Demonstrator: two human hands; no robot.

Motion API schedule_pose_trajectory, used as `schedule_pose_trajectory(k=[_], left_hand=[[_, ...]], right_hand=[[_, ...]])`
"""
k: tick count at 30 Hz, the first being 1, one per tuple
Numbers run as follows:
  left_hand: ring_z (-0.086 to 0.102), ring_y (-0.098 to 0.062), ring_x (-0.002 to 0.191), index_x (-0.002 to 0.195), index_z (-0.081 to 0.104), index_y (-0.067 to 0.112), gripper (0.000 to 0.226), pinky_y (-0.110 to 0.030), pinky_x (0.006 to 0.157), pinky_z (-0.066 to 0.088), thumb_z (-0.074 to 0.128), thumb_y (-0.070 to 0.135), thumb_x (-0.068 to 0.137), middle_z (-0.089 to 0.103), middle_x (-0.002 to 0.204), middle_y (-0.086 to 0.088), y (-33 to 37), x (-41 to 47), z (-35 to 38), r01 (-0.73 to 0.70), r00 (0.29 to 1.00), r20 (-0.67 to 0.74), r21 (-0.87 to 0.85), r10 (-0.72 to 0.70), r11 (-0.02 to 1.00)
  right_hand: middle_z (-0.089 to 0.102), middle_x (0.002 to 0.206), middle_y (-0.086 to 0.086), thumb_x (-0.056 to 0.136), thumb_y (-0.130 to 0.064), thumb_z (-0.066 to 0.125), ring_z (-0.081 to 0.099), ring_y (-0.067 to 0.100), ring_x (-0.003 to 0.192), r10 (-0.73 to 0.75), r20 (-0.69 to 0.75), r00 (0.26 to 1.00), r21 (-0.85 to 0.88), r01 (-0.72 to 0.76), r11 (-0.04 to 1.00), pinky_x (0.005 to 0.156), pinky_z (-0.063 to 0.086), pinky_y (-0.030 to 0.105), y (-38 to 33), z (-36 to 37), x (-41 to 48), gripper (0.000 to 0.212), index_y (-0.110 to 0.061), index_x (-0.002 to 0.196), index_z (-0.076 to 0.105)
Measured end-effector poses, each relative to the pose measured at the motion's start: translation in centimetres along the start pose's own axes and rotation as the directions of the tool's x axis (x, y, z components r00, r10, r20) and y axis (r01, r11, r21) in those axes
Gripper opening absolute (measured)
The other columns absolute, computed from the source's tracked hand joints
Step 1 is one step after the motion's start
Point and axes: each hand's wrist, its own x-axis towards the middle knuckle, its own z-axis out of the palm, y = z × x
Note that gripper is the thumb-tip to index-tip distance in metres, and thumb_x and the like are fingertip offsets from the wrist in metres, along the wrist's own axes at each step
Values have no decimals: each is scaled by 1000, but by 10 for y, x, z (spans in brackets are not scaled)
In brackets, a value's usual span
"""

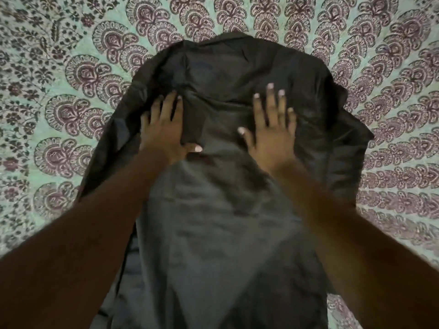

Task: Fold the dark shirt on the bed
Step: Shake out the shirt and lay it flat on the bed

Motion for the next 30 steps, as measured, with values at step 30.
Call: schedule_pose_trajectory(k=[30], left_hand=[[56,-56,110,125,44,3,34,-58,85,46,59,11,96,58,120,-36,-44,-325,135,484,817,-31,-505,-575,714]], right_hand=[[0,175,2,99,-69,34,5,33,160,-184,208,961,-10,190,982,124,20,60,19,16,-335,74,-38,164,15]])
